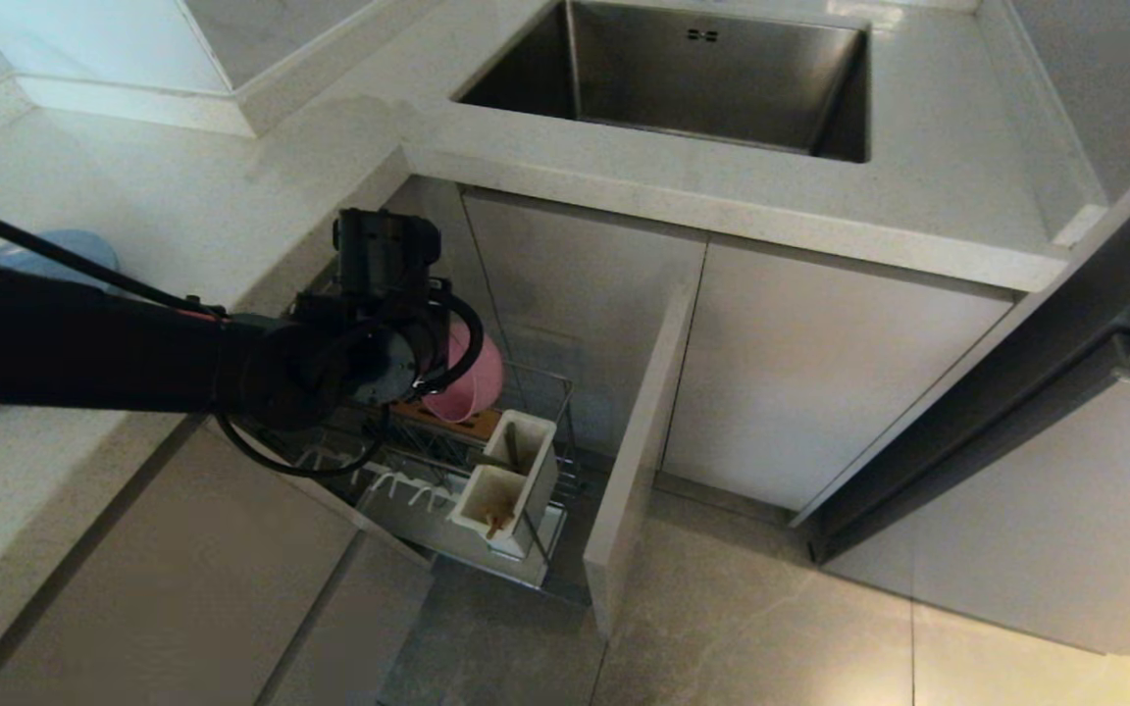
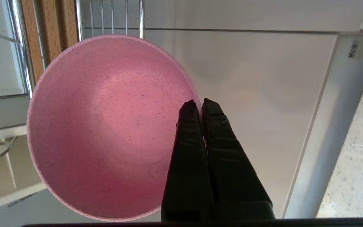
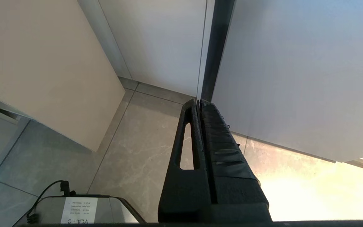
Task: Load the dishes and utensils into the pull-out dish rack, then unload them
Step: Pick up the bowl and place it in the cupboard
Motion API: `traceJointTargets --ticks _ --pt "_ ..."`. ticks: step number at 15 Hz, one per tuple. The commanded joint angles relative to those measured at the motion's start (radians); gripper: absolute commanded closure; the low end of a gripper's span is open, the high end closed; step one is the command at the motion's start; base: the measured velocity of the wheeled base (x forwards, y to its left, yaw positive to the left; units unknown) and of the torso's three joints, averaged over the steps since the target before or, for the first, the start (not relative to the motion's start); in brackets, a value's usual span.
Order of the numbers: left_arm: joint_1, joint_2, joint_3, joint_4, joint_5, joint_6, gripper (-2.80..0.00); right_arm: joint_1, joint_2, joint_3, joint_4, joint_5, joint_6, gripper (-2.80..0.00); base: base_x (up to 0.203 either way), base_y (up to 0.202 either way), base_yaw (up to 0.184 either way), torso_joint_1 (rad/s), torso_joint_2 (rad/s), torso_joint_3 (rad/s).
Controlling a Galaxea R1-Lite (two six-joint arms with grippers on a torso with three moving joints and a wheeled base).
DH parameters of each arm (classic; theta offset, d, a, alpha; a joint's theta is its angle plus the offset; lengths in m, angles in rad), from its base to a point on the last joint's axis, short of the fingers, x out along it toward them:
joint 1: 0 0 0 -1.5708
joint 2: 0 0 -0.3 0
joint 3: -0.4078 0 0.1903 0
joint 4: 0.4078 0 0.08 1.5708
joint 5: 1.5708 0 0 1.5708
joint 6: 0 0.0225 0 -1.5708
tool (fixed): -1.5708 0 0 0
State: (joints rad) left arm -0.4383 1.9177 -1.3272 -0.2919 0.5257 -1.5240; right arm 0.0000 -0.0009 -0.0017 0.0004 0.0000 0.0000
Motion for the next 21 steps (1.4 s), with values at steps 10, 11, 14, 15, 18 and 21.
traceJointTargets --ticks 10,11,14,15,18,21 --pt "0.061 0.063 -0.009 -0.104 -0.125 -0.008 0.0 0.0 0.001 0.0 0.0 0.0 0.0 0.0 0.0 0.0 0.0 0.0 0.0 0.0" --pt "0.065 0.07 -0.009 -0.124 -0.136 -0.008 0.0 0.0 0.001 0.0 0.0 0.0 0.0 0.0 0.0 0.0 0.0 0.0 0.0 0.0" --pt "0.09 0.083 -0.008 -0.159 -0.207 -0.008 0.0 0.0 0.001 0.0 0.0 0.0 0.0 0.0 0.0 0.0 0.0 0.0 0.0 0.0" --pt "0.092 0.092 -0.01 -0.161 -0.21 -0.008 0.0 0.0 0.001 0.0 0.0 0.0 0.0 0.0 0.0 0.0 0.0 0.0 0.0 0.0" --pt "0.096 0.127 -0.016 -0.176 -0.213 -0.01 0.0 0.0 0.001 0.0 0.001 0.0 0.0 0.0 0.0 0.0 0.0 0.0 0.0 0.0" --pt "0.1 0.153 -0.035 -0.177 -0.239 -0.008 0.0 0.0 0.001 0.0 0.0 0.0 0.0 0.0 0.0 0.0 0.0 0.0 0.0 0.0"
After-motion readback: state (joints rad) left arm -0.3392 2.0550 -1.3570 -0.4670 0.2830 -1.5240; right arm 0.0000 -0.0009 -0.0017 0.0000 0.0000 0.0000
